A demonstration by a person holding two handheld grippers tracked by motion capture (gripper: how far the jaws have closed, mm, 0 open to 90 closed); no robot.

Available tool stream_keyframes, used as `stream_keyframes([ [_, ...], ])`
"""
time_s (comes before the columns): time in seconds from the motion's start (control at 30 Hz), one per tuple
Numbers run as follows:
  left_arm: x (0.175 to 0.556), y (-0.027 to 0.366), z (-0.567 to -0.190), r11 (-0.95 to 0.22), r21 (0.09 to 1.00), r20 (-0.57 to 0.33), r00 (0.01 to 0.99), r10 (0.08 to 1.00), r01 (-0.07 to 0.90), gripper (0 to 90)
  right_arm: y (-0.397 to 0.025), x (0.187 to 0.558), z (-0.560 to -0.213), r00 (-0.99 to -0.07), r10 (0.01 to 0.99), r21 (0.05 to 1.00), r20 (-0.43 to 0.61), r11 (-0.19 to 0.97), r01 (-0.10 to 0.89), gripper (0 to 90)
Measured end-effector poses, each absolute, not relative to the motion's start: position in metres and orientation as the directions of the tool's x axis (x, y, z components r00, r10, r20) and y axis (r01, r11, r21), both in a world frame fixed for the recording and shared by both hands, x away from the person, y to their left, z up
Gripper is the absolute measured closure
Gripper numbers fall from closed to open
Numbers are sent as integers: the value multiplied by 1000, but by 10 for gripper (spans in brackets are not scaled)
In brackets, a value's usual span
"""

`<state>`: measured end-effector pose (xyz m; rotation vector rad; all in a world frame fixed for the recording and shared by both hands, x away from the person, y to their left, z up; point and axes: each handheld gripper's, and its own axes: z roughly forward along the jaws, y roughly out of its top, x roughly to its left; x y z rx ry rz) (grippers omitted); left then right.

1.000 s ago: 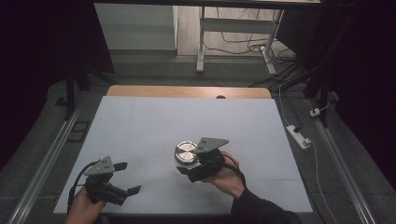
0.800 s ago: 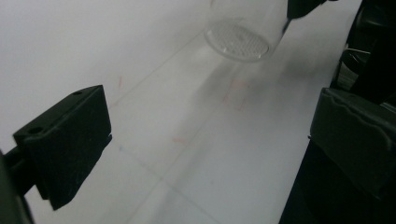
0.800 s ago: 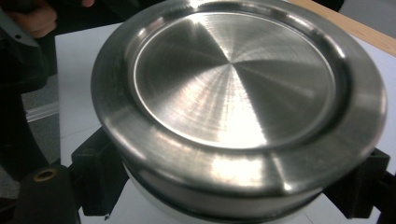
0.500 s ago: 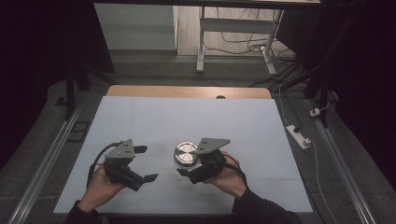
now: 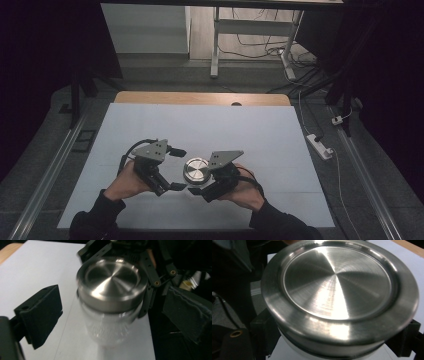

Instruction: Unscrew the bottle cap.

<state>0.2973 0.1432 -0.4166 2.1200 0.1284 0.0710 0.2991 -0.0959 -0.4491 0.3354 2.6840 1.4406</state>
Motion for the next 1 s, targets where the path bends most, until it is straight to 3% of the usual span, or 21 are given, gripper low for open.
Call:
stream_keyframes([
  [0.23, 307, 126, -417, -530, 848, -3, 1000, 5, 5, 101, -96, 297, -448, -985, 171, 824, 40, 551, 129, 149],
  [0.43, 309, 119, -419, -528, 849, -9, 1000, -1, 7, 190, -95, 296, -448, -987, 156, 820, 31, 561, 114, 149],
  [0.87, 297, 103, -415, -510, 847, 13, 953, 302, 150, 206, -101, 305, -447, -949, 315, 823, -10, 541, 171, 149],
  [0.9, 294, 98, -415, -501, 845, 13, 930, 368, 187, 207, -101, 305, -447, -942, 335, 824, -13, 538, 180, 149],
  [1.0, 290, 90, -415, -493, 840, 27, 891, 453, 225, 207, -102, 307, -448, -927, 375, 821, -21, 535, 198, 149],
])
